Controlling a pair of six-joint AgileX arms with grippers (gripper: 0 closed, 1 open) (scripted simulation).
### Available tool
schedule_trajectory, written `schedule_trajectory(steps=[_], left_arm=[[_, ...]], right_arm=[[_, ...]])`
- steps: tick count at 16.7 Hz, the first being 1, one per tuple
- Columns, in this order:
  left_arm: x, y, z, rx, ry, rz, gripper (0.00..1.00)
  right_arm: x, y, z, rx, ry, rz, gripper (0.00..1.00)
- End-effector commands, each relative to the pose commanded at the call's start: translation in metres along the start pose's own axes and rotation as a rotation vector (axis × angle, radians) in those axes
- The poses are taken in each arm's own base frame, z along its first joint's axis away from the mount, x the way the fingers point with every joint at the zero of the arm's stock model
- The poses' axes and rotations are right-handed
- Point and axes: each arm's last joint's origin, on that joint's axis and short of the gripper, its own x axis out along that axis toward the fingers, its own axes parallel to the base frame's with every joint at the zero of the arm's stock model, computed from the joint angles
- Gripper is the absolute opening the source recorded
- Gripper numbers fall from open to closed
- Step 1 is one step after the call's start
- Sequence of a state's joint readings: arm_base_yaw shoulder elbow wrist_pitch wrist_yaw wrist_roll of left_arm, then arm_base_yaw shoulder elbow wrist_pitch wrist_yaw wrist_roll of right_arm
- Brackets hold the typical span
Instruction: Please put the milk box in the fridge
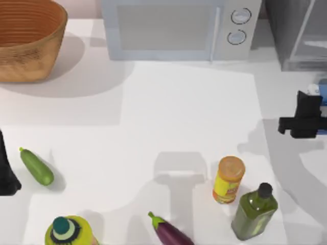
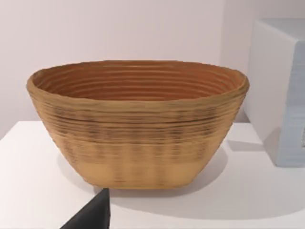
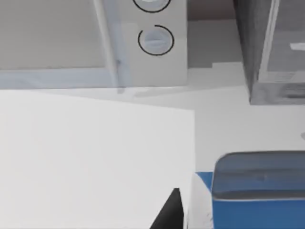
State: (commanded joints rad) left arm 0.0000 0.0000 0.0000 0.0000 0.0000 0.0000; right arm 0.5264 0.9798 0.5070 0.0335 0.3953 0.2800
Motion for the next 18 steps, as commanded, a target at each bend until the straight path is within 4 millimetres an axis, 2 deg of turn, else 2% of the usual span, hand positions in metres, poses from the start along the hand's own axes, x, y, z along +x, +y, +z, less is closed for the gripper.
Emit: schedule_trajectory(steps=[3,7,11,18], left_arm=[[0.0,0.0,0.0,0.0,0.0,0.0,1.0],[0.0,0.0,0.0,0.0,0.0,0.0,1.0],[0.0,0.0,0.0,0.0,0.0,0.0,1.0],[0.0,0.0,0.0,0.0,0.0,0.0,1.0]], right_arm=[[-0.033,-0.046,-0.027,0.009,-0.098,0.025,0.0],[-0.054,-0.078,-0.064,-0.021,-0.252,0.012,0.0],[-0.06,-0.093,-0.08,-0.062,-0.369,-0.047,0.0],[-0.062,-0.096,-0.082,-0.072,-0.403,-0.075,0.0]])
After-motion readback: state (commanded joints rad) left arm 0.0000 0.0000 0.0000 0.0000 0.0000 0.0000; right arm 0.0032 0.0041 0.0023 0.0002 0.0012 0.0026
